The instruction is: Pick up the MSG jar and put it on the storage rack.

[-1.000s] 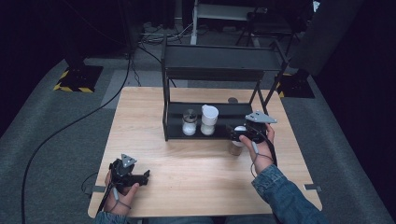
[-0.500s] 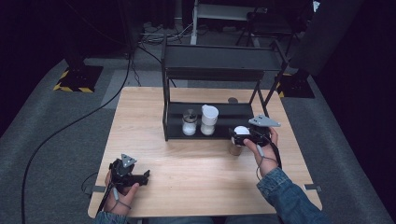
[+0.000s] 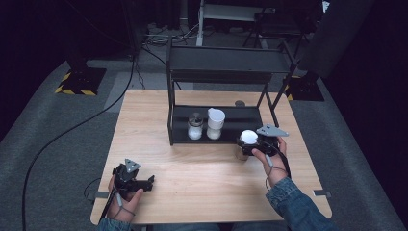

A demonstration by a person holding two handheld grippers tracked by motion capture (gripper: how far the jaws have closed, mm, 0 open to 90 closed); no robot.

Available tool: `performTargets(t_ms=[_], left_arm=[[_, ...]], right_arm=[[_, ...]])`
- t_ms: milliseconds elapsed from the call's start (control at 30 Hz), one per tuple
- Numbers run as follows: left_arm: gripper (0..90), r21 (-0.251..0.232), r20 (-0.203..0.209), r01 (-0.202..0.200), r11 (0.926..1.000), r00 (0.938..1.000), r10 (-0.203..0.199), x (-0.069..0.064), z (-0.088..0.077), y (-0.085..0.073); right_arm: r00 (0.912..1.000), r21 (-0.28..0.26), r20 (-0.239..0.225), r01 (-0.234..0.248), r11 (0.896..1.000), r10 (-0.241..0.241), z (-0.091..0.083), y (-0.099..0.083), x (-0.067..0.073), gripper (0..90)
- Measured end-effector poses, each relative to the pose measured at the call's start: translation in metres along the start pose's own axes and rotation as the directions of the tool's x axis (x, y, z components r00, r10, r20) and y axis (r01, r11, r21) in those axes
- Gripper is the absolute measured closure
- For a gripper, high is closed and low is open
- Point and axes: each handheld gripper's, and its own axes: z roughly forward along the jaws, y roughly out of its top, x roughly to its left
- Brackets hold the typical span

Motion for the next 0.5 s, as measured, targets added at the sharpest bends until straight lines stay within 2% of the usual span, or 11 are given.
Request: performTargets(t_ms=[500], left_arm=[[1.1,0.0,0.0,0.0,1.0,1.0,0.0,0.0,0.0,0.0]], right_arm=[[0.9998,0.031,-0.014,-0.01,0.999,0.011,0.007,-0.02,-0.002,6.4]])
